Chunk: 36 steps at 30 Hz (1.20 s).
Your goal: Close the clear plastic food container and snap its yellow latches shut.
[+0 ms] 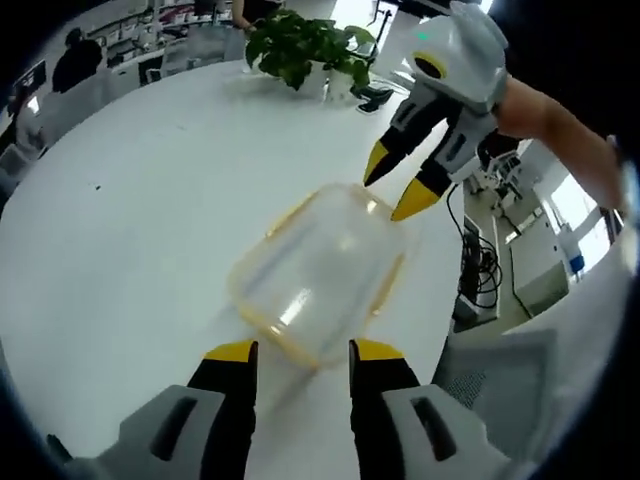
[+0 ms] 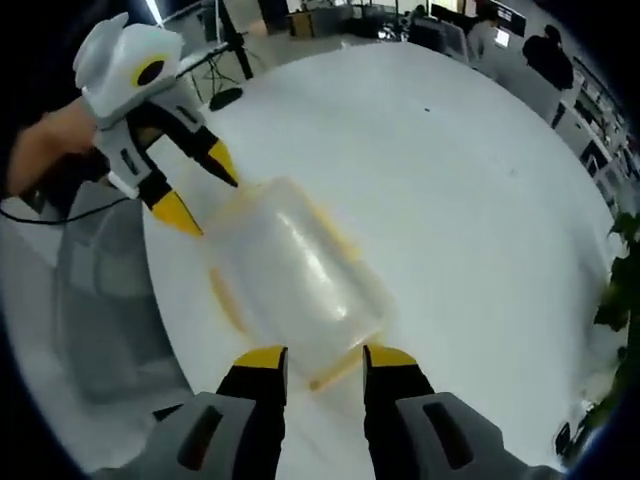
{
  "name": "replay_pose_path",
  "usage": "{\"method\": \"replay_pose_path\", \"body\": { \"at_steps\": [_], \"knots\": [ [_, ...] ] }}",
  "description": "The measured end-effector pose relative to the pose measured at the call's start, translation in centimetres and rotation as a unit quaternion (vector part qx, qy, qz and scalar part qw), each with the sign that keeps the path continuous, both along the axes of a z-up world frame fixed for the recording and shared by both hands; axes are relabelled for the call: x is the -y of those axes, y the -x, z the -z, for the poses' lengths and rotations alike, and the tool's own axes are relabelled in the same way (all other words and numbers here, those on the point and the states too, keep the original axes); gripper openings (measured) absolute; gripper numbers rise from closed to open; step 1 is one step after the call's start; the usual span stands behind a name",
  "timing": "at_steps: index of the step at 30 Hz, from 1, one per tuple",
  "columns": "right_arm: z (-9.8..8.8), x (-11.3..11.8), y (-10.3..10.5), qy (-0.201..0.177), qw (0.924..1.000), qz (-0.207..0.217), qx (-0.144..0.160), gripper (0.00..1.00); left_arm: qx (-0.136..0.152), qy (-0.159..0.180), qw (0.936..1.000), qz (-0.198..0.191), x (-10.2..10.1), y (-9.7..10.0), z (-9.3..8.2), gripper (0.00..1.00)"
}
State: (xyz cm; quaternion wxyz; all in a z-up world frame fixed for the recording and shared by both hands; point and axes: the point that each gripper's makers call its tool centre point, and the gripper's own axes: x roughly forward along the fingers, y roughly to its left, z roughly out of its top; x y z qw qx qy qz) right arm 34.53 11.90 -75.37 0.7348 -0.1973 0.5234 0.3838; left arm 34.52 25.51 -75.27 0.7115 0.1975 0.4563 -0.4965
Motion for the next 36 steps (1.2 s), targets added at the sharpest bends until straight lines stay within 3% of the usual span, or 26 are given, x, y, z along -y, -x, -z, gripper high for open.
{"method": "replay_pose_path", "body": {
  "at_steps": [5,11,14,20,29,36],
  "knots": [
    [-0.1,0.0,0.0,0.012,0.9993,-0.035,0.004,0.27,0.012,-0.011,0.9993,0.034,0.1,-0.3,-0.3,0.35],
    [-0.2,-0.4,-0.1,0.013,0.9975,-0.07,0.001,0.26,0.036,-0.045,0.9936,0.097,0.0,-0.6,-0.2,0.35],
    [-0.2,-0.8,0.1,0.013,0.9959,-0.089,0.002,0.26,0.042,-0.039,0.9921,0.112,0.3,-0.7,-0.5,0.35],
    [0.1,-1.1,0.2,0.027,0.9888,-0.146,0.01,0.26,0.068,-0.04,0.9819,0.172,1.1,-0.9,-0.9,0.34],
    [0.1,-1.7,0.1,0.019,0.9845,-0.173,0.018,0.28,0.084,-0.042,0.9733,0.209,2.6,-1.0,-0.9,0.33],
    [0.0,-2.5,0.0,0.001,0.982,-0.188,0.021,0.29,0.093,-0.023,0.9691,0.227,4.1,-1.0,-0.9,0.32]
  ]
}}
